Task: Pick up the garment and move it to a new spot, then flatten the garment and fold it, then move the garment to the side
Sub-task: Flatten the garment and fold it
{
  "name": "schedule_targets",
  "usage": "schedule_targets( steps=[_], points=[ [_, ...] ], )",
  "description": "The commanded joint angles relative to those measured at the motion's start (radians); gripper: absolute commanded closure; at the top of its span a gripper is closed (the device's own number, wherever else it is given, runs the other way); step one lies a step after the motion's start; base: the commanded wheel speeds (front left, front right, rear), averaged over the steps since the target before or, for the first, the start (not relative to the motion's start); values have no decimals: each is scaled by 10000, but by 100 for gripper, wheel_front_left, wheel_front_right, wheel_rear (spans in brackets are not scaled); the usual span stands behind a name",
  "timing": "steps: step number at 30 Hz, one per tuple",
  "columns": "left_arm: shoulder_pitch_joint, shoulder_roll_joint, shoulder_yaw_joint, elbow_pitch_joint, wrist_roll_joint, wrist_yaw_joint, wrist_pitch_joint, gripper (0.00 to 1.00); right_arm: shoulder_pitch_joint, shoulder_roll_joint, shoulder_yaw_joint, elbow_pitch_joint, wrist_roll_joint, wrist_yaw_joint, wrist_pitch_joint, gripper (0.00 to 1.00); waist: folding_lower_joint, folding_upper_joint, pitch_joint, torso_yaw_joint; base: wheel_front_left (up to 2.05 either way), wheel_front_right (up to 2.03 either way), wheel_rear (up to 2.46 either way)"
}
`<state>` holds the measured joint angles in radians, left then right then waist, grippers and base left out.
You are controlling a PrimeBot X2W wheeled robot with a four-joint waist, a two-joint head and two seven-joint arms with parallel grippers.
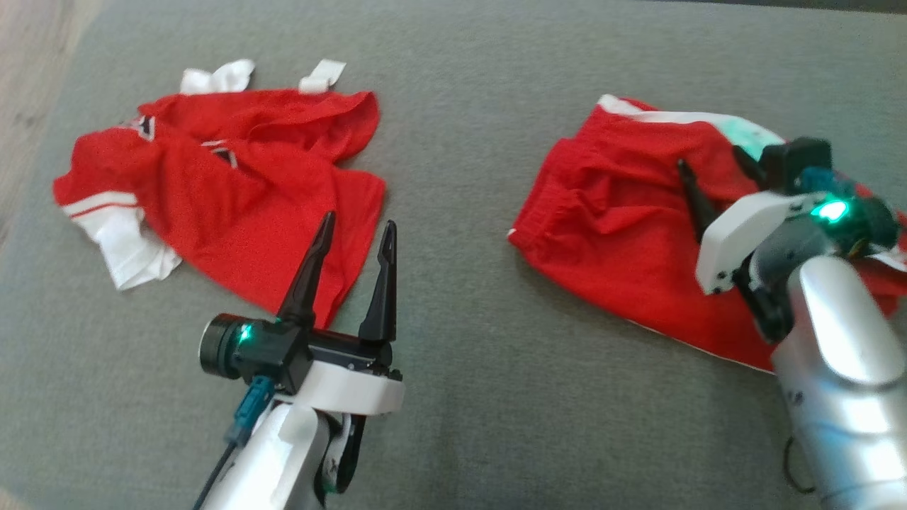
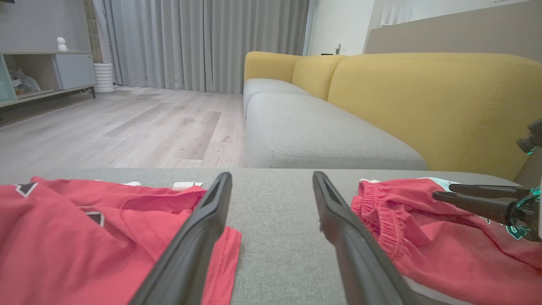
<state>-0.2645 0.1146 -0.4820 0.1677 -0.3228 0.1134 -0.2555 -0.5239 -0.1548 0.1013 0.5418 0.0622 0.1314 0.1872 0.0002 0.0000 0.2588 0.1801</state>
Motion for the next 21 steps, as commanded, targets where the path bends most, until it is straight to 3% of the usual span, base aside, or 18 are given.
schedule_targets(
  steps=[1,5,6,7,21],
  points=[
    [-424,-1,347,-222,116,-27,-63,0,-511,-132,272,-64,79,-7,75,0,-2,0,240,284,0,0,0],
    [-465,-148,408,-161,203,-110,-63,0,-987,-461,540,873,78,-7,262,0,-2,0,388,478,0,0,0],
    [-468,-179,429,-152,224,-130,-63,0,-1073,-488,548,1106,152,-7,339,70,-2,0,409,501,0,0,0],
    [-468,-206,449,-145,245,-148,-63,0,-1154,-513,549,1295,222,-7,370,100,-2,0,431,520,0,0,0],
    [-573,-479,495,-5,474,-429,-63,0,-3199,-1282,349,2550,-384,-7,-1254,100,-2,0,654,712,0,0,0]
  ],
)
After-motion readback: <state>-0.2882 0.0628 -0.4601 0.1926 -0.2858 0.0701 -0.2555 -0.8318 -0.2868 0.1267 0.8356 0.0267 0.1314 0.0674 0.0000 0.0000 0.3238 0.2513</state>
